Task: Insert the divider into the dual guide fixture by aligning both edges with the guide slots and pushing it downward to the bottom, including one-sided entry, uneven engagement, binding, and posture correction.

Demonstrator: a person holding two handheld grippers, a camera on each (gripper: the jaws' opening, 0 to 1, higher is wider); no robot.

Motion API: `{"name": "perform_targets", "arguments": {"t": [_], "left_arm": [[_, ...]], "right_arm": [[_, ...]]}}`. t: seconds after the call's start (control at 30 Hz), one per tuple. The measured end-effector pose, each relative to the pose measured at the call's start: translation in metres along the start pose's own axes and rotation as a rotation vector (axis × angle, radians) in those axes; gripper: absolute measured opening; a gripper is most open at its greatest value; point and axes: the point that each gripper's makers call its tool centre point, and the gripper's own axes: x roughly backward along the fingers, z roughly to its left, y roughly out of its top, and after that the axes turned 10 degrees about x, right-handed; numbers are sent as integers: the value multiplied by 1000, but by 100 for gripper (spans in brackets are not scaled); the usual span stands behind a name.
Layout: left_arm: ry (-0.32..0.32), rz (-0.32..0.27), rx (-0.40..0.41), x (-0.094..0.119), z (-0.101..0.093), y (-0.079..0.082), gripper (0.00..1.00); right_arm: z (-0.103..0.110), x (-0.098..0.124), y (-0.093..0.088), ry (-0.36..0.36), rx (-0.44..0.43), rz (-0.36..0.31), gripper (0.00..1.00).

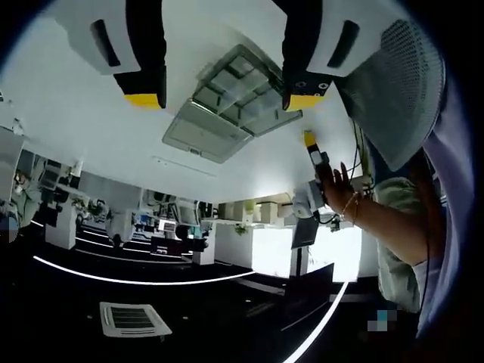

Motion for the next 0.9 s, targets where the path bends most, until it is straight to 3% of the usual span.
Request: {"name": "perform_targets", "arguments": {"t": [0.2,0.9], "left_arm": [[-2,1,-12,0,-1,1,29],[-6,5,-7,0,2,-1,29]], "right_arm": [[-1,0,-1,-4,-2,2,58],[-1,0,-5,2,-3,17,55]]}}
